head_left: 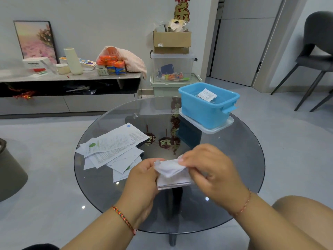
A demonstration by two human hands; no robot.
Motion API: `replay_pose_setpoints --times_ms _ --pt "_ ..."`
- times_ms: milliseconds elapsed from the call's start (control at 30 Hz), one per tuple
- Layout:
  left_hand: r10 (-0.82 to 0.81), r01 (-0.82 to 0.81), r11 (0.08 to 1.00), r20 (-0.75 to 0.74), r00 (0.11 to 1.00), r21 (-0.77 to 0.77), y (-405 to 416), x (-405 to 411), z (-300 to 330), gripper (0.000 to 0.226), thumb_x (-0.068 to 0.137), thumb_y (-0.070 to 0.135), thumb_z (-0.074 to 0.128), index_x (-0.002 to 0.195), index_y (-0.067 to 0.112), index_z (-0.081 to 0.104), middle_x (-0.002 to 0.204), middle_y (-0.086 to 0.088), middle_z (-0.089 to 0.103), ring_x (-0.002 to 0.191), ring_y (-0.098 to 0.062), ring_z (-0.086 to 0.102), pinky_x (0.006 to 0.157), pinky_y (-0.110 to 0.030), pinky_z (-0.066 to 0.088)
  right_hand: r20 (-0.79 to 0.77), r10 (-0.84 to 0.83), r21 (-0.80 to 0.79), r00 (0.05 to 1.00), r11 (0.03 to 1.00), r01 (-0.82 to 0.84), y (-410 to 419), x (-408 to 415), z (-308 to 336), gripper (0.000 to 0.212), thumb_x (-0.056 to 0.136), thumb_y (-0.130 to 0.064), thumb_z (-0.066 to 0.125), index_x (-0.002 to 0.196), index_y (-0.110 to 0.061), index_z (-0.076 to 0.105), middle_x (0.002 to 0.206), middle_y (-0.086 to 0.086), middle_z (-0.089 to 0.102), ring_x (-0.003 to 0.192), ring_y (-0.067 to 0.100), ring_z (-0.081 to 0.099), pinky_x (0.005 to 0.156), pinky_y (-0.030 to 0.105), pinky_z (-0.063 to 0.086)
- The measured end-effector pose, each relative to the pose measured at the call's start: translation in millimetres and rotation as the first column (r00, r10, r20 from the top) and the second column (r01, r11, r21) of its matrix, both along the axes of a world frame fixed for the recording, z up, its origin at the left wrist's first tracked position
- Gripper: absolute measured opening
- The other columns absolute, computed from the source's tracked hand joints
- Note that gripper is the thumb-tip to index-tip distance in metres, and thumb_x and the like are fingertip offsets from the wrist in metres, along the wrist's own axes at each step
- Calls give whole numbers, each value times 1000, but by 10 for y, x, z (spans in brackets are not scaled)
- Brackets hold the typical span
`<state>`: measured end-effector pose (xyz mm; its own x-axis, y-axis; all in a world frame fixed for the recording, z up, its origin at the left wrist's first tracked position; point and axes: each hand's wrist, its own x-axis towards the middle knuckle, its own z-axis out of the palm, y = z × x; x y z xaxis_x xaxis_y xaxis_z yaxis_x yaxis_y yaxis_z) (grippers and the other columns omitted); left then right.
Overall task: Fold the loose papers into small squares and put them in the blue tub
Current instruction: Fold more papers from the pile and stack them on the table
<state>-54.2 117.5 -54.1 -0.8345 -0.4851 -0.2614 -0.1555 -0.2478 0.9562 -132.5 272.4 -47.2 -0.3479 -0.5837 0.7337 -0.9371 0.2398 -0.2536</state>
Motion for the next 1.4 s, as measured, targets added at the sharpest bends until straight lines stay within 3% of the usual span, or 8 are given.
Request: replay_pose_setpoints --times_ms 133,300,467,600,767,900,1100,1400 --pt "42 13 925 -136 990 381 -28 10 107 23 99 3 39 101 -5 59 88 -23 71 70 -25 71 50 -28 55 -164 4 144 986 989 20 -6 13 -144 20 81 -7 56 91 -10 73 97 0 70 86 18 58 75 23 47" --pt "31 73 894 -224 974 443 -17 28 137 26 98 15 43 97 -5 60 92 -25 70 76 -27 71 55 -31 56 -223 -44 178 974 980 85 -52 50 -170 19 78 -9 57 90 -10 73 94 2 69 81 20 57 68 27 47" --pt "-6 -16 986 -130 992 -168 -28 38 6 16 92 3 55 102 11 63 86 -6 73 70 -11 68 61 -26 55 -44 -91 191 995 977 98 -71 73 -86 30 75 -22 56 101 -13 67 105 -1 63 96 19 55 82 32 45" --pt "-99 -5 865 -181 978 -501 12 70 -36 17 91 8 56 90 25 61 83 7 71 74 -5 65 64 -19 50 82 -220 319 972 930 184 -90 -1 -71 47 83 -39 47 127 -21 48 117 -2 56 107 15 50 94 30 41" --pt "-240 98 580 -54 969 -809 14 87 -165 15 90 18 57 86 32 53 78 15 60 78 0 54 61 -13 38 -19 -163 434 986 887 155 -131 -54 -206 20 84 -27 43 83 -17 60 79 0 54 69 19 51 56 34 50" --pt "-243 129 461 15 970 -878 -25 79 -139 5 95 30 50 92 32 53 79 12 58 78 -3 52 64 -18 39 138 -182 395 974 911 115 -120 -45 -184 22 89 -30 42 83 -16 58 84 1 54 71 18 53 58 31 46" --pt "-124 23 682 -85 989 -731 94 108 -4 12 94 31 51 83 28 56 67 6 63 56 -8 60 48 -17 45 772 -67 -24 633 991 134 -62 -4 -2 12 86 -21 66 86 -29 57 83 -9 67 75 1 63 61 16 48" --pt "-164 103 884 -96 982 -456 138 -127 450 13 92 23 56 85 14 61 58 -8 67 45 -23 58 57 -37 51 815 -55 -109 577 963 245 58 -213 453 9 84 -19 69 75 -19 67 72 3 69 57 3 54 52 15 42"
